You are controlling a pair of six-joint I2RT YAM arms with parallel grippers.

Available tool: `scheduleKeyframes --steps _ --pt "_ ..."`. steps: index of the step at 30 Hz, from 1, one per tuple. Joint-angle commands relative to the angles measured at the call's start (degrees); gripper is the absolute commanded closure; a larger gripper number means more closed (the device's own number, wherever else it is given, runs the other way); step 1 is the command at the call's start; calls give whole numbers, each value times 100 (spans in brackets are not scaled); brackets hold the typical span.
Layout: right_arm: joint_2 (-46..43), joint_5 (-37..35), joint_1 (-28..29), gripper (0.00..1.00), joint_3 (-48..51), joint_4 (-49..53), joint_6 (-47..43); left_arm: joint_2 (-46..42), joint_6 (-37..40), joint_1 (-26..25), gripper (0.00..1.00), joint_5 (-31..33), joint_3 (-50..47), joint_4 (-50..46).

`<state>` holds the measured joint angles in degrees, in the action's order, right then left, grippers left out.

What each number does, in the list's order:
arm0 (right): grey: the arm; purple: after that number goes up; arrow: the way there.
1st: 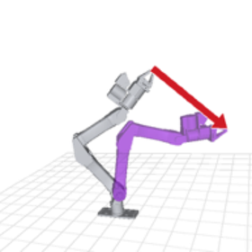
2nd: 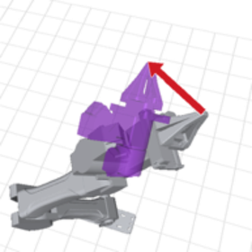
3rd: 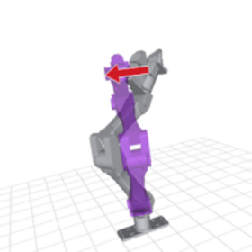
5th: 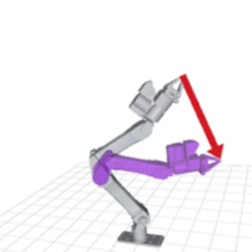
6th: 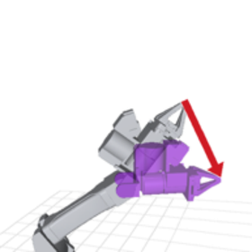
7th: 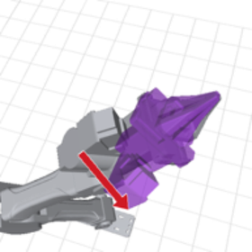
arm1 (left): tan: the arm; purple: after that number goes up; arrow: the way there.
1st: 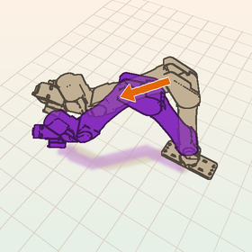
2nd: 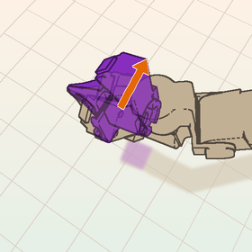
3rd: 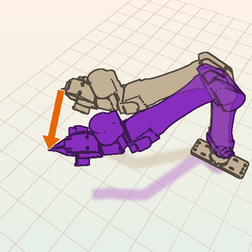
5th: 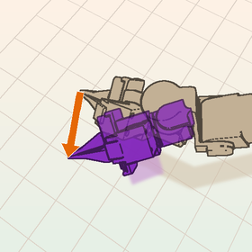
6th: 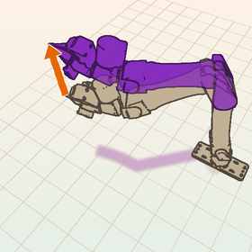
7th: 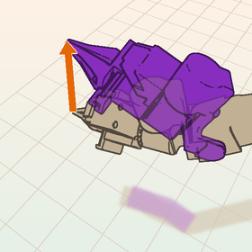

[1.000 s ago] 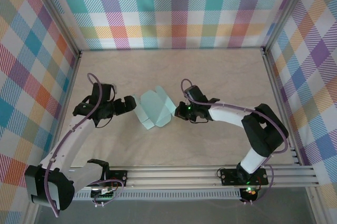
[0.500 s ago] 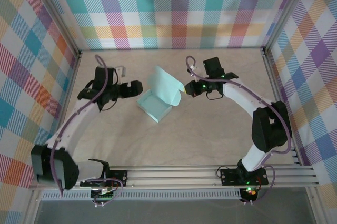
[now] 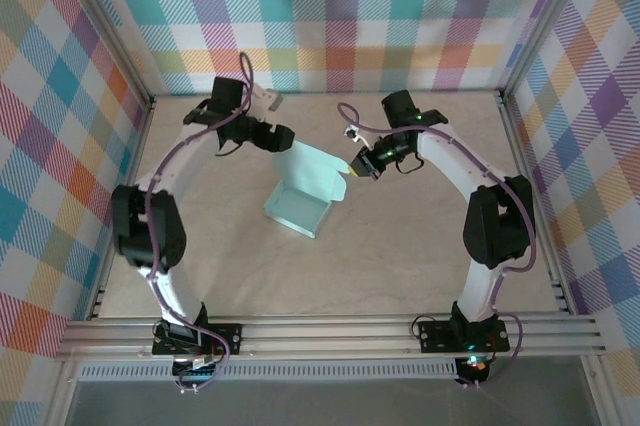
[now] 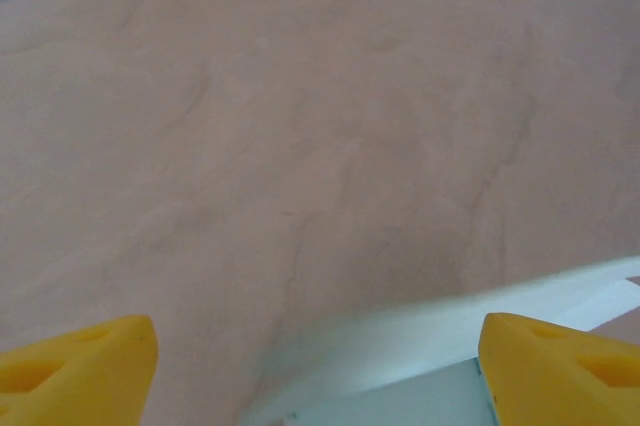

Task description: Fold the paper box

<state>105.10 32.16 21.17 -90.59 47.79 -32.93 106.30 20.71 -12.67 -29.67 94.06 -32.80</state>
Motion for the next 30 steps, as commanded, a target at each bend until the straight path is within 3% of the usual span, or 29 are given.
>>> scheduleKeyframes --steps 1,10,13,17,21,30 --pt "134 531 -101 100 -368 742 -803 547 1449 20 20 -847 947 -1431" --pt "186 540 -224 100 -641 1081 -964 672 2637 128 22 -1205 1102 -2192" --pt "256 428 -238 100 -742 1055 -877 509 2593 132 24 -1410 851 -2051" --pt "362 275 -244 100 -899 1153 -795 318 2099 133 14 -1571 637 -1629" --pt "277 194 -240 100 -821 1041 -733 130 2037 133 13 -1854 578 -1648" --pt "67 70 -238 100 -514 751 -783 -400 1856 116 8 -1362 -12 -1544"
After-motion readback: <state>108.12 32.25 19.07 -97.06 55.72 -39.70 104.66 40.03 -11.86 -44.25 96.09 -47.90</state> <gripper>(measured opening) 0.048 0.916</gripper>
